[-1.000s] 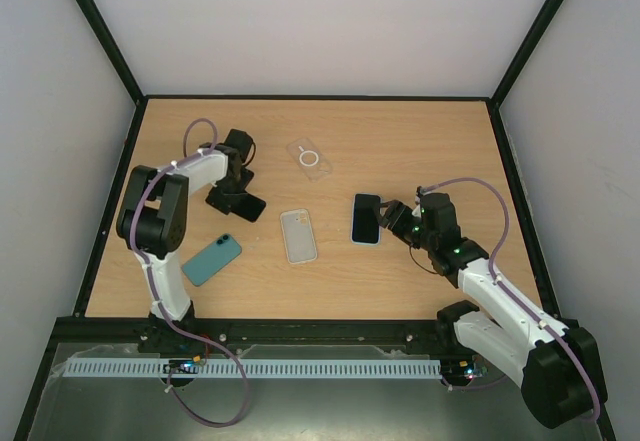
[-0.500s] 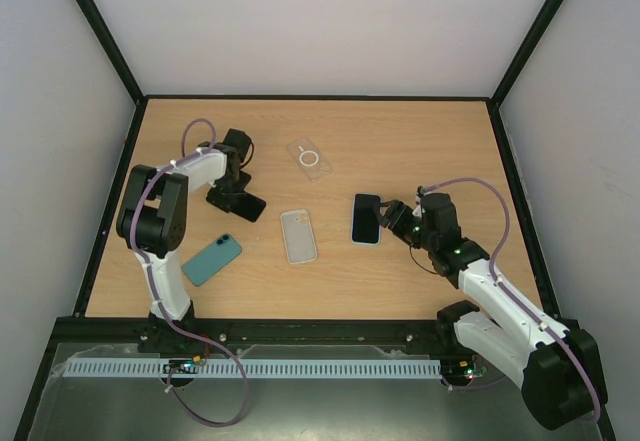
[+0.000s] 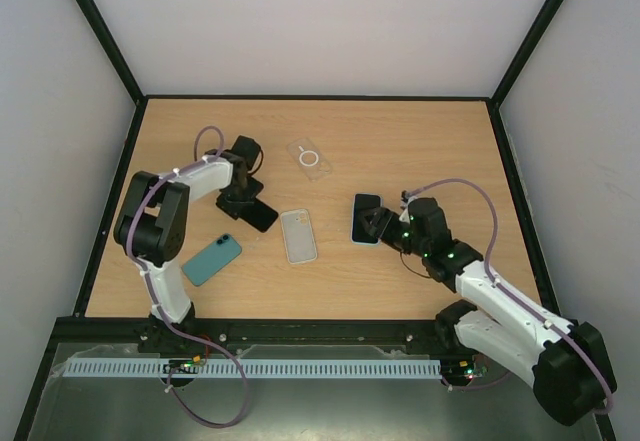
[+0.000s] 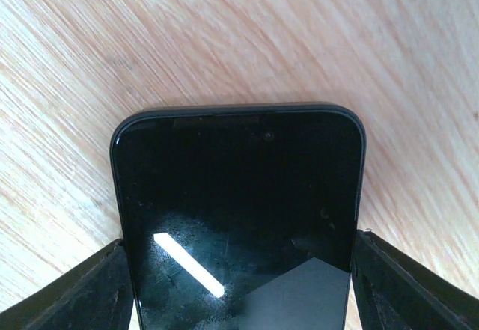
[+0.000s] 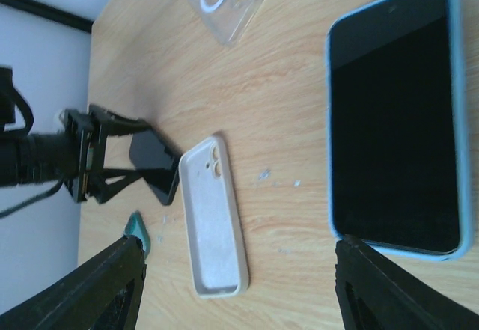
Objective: Put the phone into the phone case
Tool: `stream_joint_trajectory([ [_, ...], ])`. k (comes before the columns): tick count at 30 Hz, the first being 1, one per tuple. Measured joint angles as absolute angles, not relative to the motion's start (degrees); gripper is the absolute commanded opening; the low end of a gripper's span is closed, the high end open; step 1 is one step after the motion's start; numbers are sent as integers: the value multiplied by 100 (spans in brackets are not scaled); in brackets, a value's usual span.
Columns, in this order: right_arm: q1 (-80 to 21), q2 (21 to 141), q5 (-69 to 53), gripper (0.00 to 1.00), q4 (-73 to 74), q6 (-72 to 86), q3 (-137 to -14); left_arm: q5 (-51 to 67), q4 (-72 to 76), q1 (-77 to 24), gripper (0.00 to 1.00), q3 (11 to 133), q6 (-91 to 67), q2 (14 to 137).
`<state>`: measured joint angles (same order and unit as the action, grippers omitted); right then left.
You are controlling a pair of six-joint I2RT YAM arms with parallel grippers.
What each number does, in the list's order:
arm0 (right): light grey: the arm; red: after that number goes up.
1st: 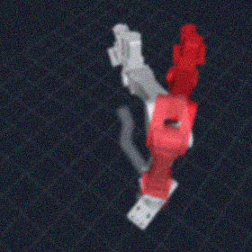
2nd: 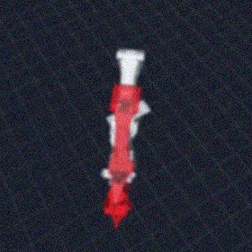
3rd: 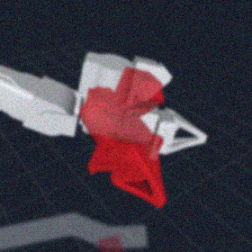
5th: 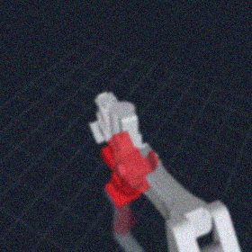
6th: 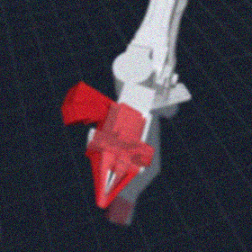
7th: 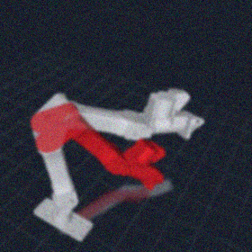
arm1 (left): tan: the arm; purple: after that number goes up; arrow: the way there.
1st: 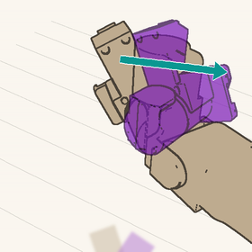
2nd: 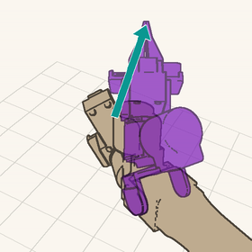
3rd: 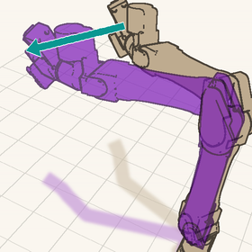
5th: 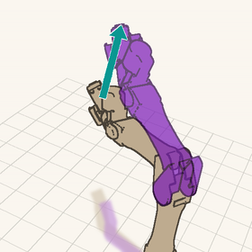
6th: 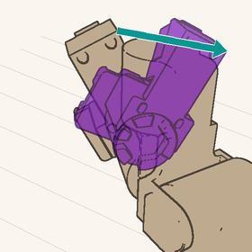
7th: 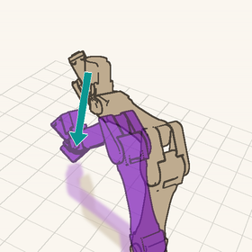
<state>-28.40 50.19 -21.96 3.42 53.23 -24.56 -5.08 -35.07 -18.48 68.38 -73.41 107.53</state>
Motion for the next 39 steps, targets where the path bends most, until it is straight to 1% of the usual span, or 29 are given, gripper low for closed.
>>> stream_joint_trajectory([
  [5,-3428,5207,-2180,69,204,5341,-2456,-325,-3422,-1970,63,6573,-7181,10525],
  [9,-3715,5426,-2167,69,82,5341,-2458,-250,-3426,-2095,62,6355,-7054,10342],
  [16,-3935,5712,-2099,69,-113,5358,-2471,-318,-3612,-2427,60,6239,-6842,10108],
  [22,-3994,5911,-2073,69,-226,5365,-2480,-569,-3747,-2687,58,6267,-6766,9640],
  [24,-4021,6005,-2071,69,-259,5363,-2502,-687,-3809,-2764,65,6302,-6757,9487],
  [28,-4073,6202,-2067,69,-316,5360,-2615,-851,-3850,-2823,70,6353,-6716,9341],
  [31,-4143,6307,-2056,69,-368,5360,-2687,-1011,-3863,-2860,80,6396,-6552,9358],
  [33,-4182,6324,-2045,69,-375,5367,-2689,-1199,-3981,-2919,87,6541,-6447,9470],
  [36,-4211,6329,-2012,69,-377,5402,-2689,-1391,-4056,-3107,95,6764,-6283,9703],
  [39,-4211,6329,-1955,69,-375,5424,-2689,-1520,-4106,-3356,99,6840,-6158,9850],
])
